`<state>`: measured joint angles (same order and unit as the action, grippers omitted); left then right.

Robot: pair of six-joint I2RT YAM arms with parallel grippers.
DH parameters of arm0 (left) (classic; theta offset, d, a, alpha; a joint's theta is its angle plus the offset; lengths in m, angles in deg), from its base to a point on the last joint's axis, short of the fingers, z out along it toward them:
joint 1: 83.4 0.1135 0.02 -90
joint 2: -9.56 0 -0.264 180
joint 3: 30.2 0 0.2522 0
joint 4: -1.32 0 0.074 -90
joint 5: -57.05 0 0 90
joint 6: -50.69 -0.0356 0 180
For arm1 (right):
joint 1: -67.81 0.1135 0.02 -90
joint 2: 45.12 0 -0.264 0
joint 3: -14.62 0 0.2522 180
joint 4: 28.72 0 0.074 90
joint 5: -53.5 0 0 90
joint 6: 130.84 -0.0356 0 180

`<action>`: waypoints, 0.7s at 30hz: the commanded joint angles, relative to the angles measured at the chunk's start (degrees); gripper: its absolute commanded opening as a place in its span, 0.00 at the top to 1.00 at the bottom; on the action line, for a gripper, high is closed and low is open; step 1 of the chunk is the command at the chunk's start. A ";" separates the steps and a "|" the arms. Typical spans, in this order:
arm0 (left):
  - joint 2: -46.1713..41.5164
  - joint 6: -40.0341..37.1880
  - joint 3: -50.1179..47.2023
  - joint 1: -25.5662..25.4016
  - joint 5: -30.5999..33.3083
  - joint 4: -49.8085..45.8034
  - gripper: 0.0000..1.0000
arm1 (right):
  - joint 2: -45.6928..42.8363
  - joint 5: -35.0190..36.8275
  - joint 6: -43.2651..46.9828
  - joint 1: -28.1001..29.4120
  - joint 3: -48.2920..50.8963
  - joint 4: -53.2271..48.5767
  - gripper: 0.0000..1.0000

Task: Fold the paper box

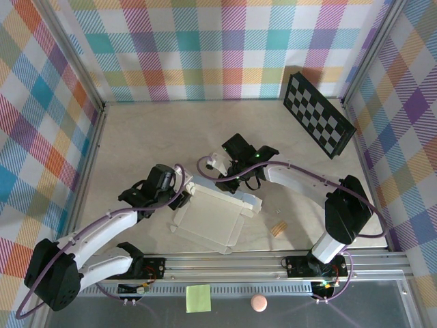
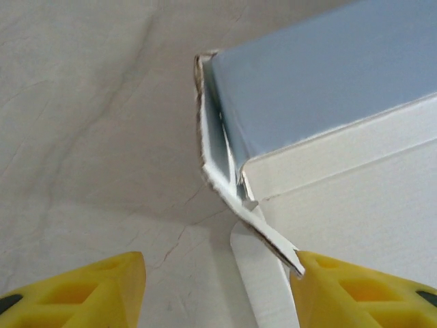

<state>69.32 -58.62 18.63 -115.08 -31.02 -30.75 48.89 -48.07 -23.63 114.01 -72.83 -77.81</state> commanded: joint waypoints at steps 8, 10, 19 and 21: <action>0.70 -0.37 -8.36 0.39 -3.30 20.35 0.47 | 3.62 1.96 1.33 0.56 2.50 -3.80 0.87; 0.90 -0.92 -8.74 0.39 -3.31 21.68 0.52 | 3.62 1.60 1.41 0.56 2.59 -3.56 0.87; 0.68 -2.21 -7.85 -0.22 -4.74 22.52 0.68 | 3.90 3.46 0.92 0.59 2.04 -2.92 0.90; 1.34 -2.06 -7.36 -0.31 -4.53 23.58 0.71 | 3.56 3.83 0.67 0.59 2.36 -2.29 0.90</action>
<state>70.26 -59.99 10.26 -115.15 -34.36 -10.03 49.16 -47.99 -23.48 114.03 -72.83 -76.69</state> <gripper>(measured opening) 0.298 0.104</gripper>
